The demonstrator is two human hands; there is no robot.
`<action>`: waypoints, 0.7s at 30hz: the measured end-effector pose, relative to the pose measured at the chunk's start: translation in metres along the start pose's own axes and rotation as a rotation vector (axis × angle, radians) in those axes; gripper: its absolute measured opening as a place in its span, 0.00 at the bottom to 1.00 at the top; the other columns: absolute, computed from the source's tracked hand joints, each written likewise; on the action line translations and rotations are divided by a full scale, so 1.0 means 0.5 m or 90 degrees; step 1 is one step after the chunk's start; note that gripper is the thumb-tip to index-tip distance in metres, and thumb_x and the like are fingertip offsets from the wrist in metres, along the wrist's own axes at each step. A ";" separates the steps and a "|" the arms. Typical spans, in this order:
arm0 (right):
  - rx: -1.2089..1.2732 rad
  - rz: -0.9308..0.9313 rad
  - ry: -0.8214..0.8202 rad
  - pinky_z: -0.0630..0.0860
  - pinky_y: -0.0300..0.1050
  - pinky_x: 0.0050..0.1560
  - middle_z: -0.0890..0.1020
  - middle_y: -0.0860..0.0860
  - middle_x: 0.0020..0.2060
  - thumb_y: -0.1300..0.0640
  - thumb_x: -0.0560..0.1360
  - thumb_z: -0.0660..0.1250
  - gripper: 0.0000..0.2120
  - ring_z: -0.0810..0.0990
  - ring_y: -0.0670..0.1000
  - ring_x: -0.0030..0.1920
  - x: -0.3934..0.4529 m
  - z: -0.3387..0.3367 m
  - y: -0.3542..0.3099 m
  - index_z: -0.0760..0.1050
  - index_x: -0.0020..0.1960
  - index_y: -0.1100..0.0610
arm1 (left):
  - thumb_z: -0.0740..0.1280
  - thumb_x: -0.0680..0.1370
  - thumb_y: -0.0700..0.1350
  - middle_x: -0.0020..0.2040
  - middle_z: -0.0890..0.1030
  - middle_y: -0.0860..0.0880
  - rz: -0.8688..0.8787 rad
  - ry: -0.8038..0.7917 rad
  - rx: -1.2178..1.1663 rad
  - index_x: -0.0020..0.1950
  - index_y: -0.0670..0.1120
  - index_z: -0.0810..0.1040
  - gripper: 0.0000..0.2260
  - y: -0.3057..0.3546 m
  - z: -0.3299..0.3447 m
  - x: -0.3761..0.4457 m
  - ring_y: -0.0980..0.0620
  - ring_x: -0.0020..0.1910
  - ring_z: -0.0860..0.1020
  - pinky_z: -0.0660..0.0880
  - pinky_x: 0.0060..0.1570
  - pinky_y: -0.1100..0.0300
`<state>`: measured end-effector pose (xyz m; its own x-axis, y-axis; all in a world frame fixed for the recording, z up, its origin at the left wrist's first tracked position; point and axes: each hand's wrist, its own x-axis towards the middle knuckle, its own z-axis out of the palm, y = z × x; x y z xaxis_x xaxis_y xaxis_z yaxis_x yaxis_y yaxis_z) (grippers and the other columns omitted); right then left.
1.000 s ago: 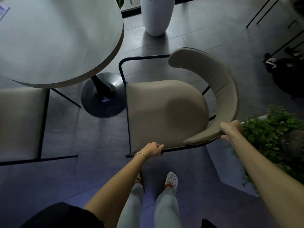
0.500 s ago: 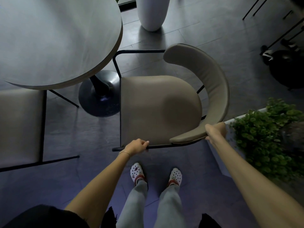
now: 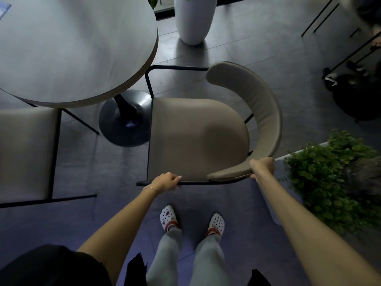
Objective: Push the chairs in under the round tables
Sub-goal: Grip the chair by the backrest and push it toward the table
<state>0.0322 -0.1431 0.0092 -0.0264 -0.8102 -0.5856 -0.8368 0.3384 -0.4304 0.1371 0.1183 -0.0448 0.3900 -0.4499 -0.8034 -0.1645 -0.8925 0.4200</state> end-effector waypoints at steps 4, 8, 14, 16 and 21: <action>-0.018 0.016 -0.016 0.70 0.56 0.67 0.62 0.64 0.73 0.67 0.75 0.63 0.39 0.68 0.64 0.69 -0.012 0.011 -0.011 0.41 0.76 0.65 | 0.56 0.82 0.48 0.46 0.79 0.42 0.014 -0.005 -0.006 0.43 0.45 0.75 0.13 -0.006 -0.022 -0.029 0.47 0.45 0.74 0.69 0.47 0.56; -0.126 -0.025 -0.045 0.59 0.57 0.73 0.39 0.66 0.76 0.66 0.74 0.64 0.39 0.49 0.67 0.75 -0.084 0.040 -0.031 0.45 0.77 0.61 | 0.58 0.81 0.48 0.58 0.80 0.41 0.015 0.010 -0.025 0.62 0.42 0.77 0.15 -0.015 -0.064 -0.070 0.44 0.58 0.77 0.73 0.58 0.54; -0.244 -0.281 -0.127 0.50 0.64 0.73 0.43 0.63 0.77 0.60 0.74 0.66 0.37 0.39 0.63 0.77 -0.197 0.096 -0.062 0.51 0.76 0.57 | 0.59 0.81 0.48 0.72 0.70 0.43 0.011 0.114 0.015 0.75 0.44 0.62 0.23 -0.030 -0.140 -0.148 0.44 0.71 0.69 0.65 0.69 0.55; -0.269 -0.362 -0.166 0.50 0.64 0.73 0.44 0.62 0.77 0.58 0.74 0.66 0.38 0.39 0.63 0.77 -0.243 0.111 -0.078 0.49 0.77 0.57 | 0.60 0.81 0.48 0.74 0.67 0.43 0.013 0.166 0.003 0.77 0.44 0.59 0.25 -0.035 -0.160 -0.183 0.45 0.73 0.66 0.63 0.70 0.56; -0.323 -0.486 -0.253 0.51 0.62 0.74 0.46 0.61 0.77 0.53 0.73 0.68 0.41 0.42 0.62 0.77 -0.352 0.139 -0.114 0.48 0.77 0.56 | 0.62 0.79 0.52 0.76 0.63 0.44 -0.017 0.264 -0.079 0.78 0.47 0.54 0.30 -0.061 -0.177 -0.274 0.45 0.74 0.63 0.63 0.73 0.47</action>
<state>0.1227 0.0132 0.0890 0.7230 -0.4747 -0.5019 -0.6903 -0.5250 -0.4978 0.1688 0.2098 0.0896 0.7278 -0.3531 -0.5879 -0.0491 -0.8819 0.4688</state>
